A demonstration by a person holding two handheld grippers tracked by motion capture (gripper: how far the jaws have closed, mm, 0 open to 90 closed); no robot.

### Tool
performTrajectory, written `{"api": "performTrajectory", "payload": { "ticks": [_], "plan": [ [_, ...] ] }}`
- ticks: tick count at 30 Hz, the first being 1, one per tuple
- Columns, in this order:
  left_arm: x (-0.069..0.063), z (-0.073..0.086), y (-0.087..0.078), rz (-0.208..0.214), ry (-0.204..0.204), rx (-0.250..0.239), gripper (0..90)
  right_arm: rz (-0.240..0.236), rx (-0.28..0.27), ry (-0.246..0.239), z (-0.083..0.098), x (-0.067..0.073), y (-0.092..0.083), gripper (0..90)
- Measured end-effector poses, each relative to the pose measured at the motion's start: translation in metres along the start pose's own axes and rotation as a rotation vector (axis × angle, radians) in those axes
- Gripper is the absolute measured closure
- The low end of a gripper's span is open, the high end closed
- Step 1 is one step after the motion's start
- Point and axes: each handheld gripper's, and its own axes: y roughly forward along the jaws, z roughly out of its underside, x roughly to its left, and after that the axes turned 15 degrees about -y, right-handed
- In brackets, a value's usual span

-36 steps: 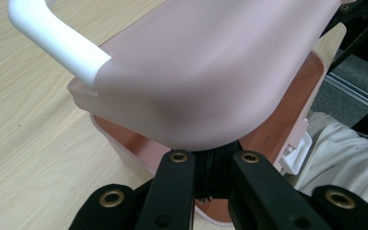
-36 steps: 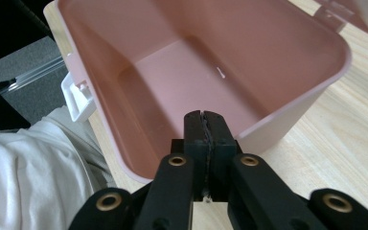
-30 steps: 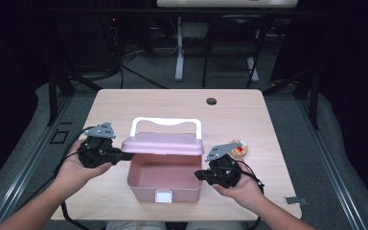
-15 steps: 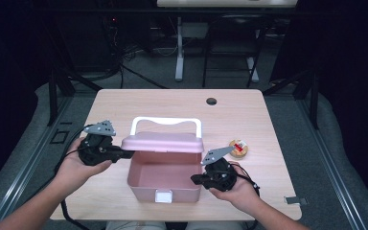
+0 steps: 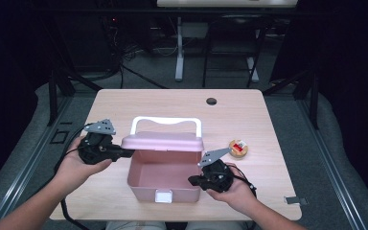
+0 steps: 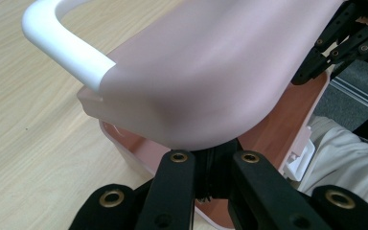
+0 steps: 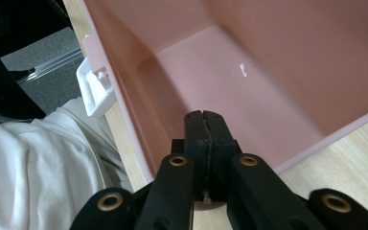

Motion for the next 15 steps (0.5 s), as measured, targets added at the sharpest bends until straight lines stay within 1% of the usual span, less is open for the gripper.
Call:
{"api": "performTrajectory", "payload": {
  "ticks": [11,13,15],
  "plan": [
    [0.0011,-0.0033,-0.0005,-0.002,-0.005,-0.002,89.8,-0.005,-0.008,0.001,0.0011,-0.0011,0.0040,89.9],
    [0.0012,-0.0040,-0.0006,0.000,-0.006,-0.004,89.8,0.002,-0.003,-0.002,0.0021,-0.0014,0.0054,90.0],
    [0.0012,-0.0050,-0.0007,0.003,-0.008,-0.003,89.8,-0.002,-0.010,0.009,0.0029,-0.0033,0.0052,90.0]
  ]
}}
